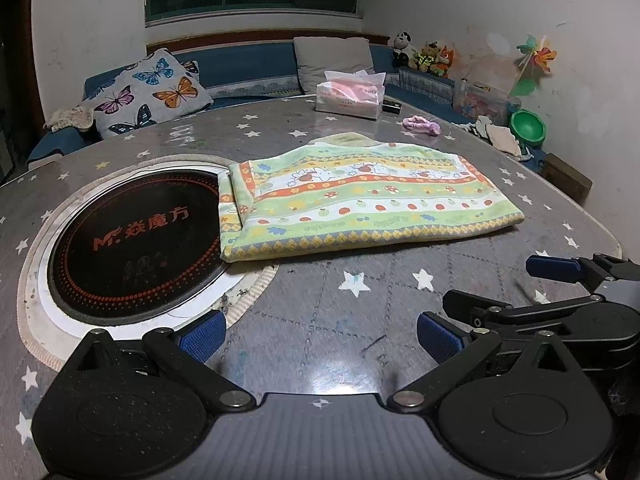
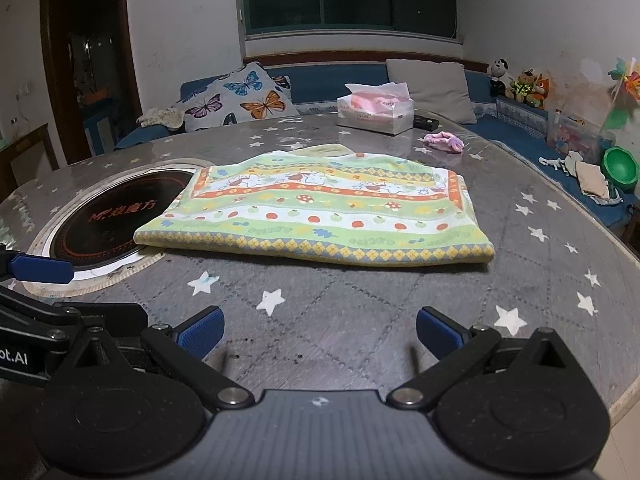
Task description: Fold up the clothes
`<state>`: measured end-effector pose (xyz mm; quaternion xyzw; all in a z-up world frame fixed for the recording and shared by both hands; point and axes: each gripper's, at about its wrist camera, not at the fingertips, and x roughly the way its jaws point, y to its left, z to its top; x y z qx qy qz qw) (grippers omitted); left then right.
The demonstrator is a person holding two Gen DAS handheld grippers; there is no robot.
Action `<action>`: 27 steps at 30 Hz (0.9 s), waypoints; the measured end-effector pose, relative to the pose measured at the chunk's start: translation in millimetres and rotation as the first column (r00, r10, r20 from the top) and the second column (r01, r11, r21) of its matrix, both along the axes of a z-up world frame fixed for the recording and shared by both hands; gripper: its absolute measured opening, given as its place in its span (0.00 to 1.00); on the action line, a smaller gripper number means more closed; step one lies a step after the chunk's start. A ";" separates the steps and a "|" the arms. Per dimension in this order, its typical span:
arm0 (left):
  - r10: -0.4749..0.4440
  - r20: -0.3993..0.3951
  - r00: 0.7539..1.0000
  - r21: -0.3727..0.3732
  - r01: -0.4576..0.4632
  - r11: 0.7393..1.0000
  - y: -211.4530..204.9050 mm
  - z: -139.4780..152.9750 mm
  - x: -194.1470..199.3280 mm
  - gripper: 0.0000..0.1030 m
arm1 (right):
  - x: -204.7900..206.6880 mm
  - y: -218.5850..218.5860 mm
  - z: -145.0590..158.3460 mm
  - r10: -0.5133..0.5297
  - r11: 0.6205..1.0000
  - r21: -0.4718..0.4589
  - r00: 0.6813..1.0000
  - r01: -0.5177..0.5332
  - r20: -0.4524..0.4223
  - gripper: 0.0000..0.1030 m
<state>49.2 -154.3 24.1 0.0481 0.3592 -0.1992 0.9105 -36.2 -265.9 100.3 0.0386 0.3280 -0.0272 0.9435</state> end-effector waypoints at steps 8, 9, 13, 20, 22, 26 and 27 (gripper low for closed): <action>0.021 0.016 1.000 -0.001 -0.021 1.000 6.7 2.0 -6.6 1.00 | -6.2 5.0 2.9 -0.004 1.000 -0.004 1.000 0.004 0.008 1.00; 0.024 0.017 1.000 0.000 -0.024 1.000 7.3 2.1 -7.5 1.00 | -7.0 5.7 3.3 -0.006 1.000 -0.005 1.000 0.006 0.008 1.00; 0.031 0.022 0.999 0.006 -0.031 0.999 8.5 2.6 -11.4 1.00 | -10.2 8.0 5.1 -0.019 1.000 -0.012 1.000 0.019 0.008 1.00; 0.040 0.042 0.998 0.026 -0.041 0.999 5.6 7.6 -20.3 1.00 | -17.7 7.8 9.4 -0.039 0.999 -0.009 0.999 0.039 0.016 1.00; 0.043 0.048 0.998 0.028 -0.044 0.999 4.6 10.7 -22.9 1.00 | -19.7 7.1 10.5 -0.040 0.999 -0.007 0.999 0.040 0.019 1.00; 0.049 0.058 0.997 0.032 -0.051 0.998 2.9 17.5 -27.7 1.00 | -22.7 6.5 13.3 -0.040 0.999 -0.009 0.999 0.040 0.029 1.00; 0.050 0.059 0.997 0.034 -0.052 0.998 2.5 19.0 -28.6 1.00 | -23.3 6.5 14.0 -0.039 0.999 -0.010 0.999 0.040 0.031 1.00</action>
